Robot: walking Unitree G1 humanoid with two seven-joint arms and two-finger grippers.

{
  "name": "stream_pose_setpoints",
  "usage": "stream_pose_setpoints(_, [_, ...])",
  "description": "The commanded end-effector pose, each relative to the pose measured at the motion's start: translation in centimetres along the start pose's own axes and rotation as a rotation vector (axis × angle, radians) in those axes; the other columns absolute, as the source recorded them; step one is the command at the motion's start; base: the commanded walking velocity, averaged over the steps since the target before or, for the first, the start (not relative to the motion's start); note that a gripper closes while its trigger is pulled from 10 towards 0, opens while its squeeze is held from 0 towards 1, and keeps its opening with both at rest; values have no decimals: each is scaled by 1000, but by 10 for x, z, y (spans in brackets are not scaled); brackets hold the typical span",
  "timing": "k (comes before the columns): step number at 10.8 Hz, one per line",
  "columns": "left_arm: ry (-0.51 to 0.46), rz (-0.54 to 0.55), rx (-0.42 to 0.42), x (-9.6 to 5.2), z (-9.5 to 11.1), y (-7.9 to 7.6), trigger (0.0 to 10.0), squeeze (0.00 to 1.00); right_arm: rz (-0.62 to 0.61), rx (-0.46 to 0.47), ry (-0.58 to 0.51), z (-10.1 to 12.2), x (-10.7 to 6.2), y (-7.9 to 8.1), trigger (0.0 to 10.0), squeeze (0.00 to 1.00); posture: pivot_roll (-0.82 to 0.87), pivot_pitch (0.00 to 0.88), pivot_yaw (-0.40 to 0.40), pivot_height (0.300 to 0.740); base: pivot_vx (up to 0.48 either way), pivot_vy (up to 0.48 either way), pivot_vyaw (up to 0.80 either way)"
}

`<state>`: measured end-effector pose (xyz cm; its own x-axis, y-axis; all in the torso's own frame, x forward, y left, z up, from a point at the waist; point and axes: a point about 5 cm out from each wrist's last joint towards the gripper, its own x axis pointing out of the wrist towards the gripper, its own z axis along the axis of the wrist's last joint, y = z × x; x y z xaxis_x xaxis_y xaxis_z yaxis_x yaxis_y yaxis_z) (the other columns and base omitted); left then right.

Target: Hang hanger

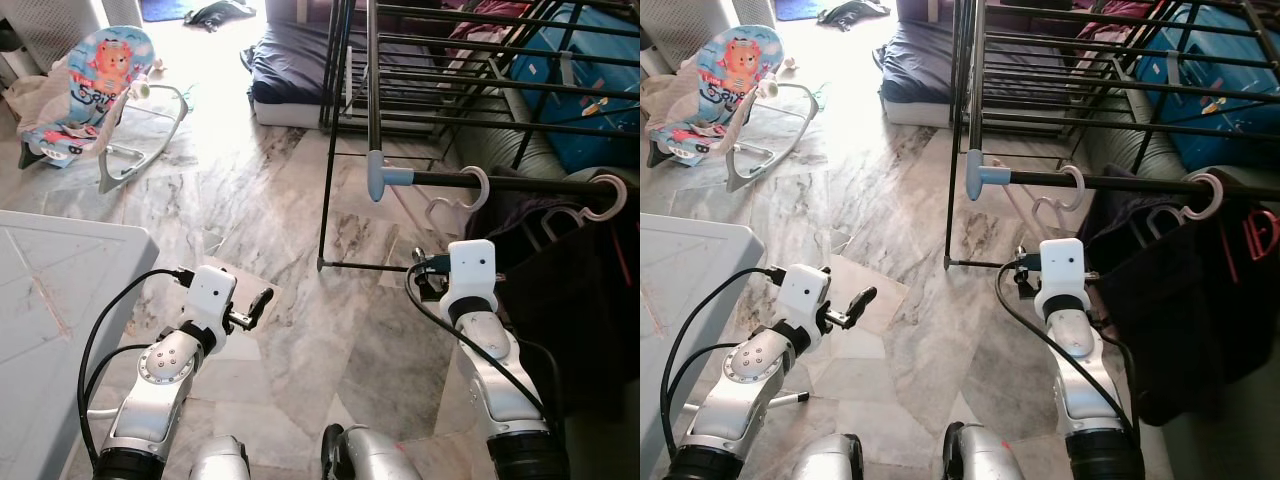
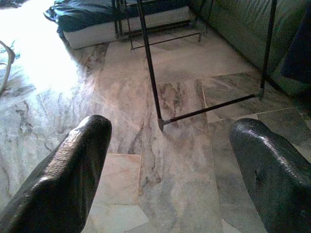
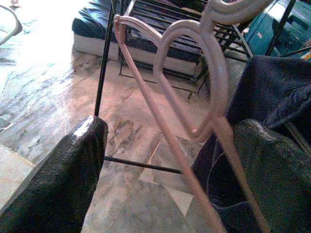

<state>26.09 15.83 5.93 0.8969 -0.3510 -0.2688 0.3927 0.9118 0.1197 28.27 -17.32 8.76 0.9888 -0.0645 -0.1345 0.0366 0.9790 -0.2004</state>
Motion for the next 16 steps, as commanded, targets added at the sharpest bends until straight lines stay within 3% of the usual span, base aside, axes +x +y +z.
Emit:
stream_pose_setpoints(1, [5, -4, -13, 0, -1, 0, 10000, 0, -13, -9, -32, 5, -1, -1, 10000, 1000, -14, 86, -68, 740, 0, 0, 0])
stream_pose_setpoints(9, [-6, -3, -5, 2, 1, 2, 10000, 0, -31, -52, -119, 19, 3, -5, 10000, 1000, -22, 95, -66, 740, 0, -313, 0])
stream_pose_setpoints(11, [-30, 40, -27, 2, 4, 4, 10000, 0, 6, -33, -145, 21, 1, -1, 10000, 984, -22, 93, -66, 740, 0, 0, 0])
stream_pose_setpoints(12, [-42, 41, -28, 3, 7, 5, 10000, 0, 1, -53, -159, 23, 2, -1, 10000, 663, -22, 88, -65, 740, 0, 0, 0])
stream_pose_setpoints(13, [-47, 44, -31, 4, 8, 5, 10000, 0, -4, -63, -166, 24, 2, -2, 10000, 569, -19, 83, -60, 740, 0, 0, 0])
stream_pose_setpoints(14, [-60, 52, 6, 5, 12, 7, 10000, 0, -29, -38, -186, 25, 1, -5, 10000, 0, -17, 77, -45, 740, 0, 0, 0])
stream_pose_setpoints(16, [-63, 60, 26, 4, 14, 11, 10000, 0, -84, -10, -175, 18, -6, -10, 10000, 0, -20, 70, -2, 740, 0, 0, 0])
